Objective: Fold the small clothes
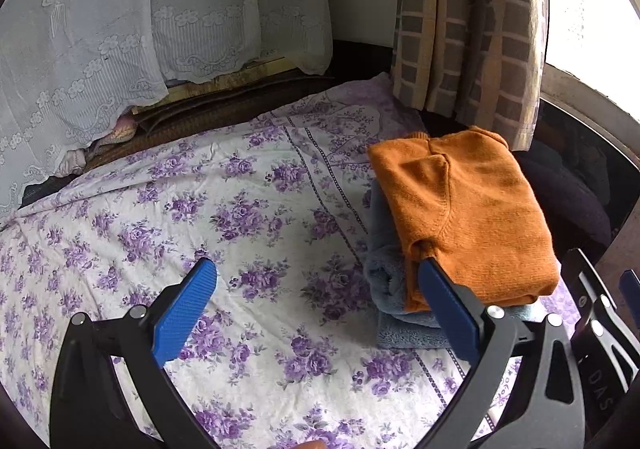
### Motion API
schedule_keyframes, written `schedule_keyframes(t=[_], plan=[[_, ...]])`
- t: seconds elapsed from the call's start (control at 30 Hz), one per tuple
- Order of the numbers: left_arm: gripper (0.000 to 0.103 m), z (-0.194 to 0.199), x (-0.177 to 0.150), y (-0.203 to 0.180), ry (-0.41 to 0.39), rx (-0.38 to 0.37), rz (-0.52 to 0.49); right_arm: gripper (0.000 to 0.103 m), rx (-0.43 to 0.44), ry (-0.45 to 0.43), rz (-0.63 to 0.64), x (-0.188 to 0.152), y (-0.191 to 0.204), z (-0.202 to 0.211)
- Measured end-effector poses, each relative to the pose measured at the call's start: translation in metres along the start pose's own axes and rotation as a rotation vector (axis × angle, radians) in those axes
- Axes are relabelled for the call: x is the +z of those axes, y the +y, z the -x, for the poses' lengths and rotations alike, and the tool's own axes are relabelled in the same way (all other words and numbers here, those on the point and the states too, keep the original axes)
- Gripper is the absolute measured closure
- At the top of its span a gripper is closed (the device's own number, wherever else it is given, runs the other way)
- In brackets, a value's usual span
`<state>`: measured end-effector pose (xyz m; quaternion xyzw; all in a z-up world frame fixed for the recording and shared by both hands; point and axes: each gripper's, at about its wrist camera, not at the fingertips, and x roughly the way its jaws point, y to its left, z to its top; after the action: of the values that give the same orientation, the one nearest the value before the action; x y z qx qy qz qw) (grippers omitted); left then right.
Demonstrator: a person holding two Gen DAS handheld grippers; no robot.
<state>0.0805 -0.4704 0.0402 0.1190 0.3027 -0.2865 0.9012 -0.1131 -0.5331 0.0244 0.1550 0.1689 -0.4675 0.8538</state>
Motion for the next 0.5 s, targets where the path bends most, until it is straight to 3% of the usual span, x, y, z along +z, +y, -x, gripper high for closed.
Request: schedule_keyframes(t=[0.5], plan=[[0.005, -0.001, -0.0014, 0.0012, 0.009, -0.015, 0.015, 0.004, 0.028, 0.0, -0.023, -0.0013, -0.0025, -0.0035]])
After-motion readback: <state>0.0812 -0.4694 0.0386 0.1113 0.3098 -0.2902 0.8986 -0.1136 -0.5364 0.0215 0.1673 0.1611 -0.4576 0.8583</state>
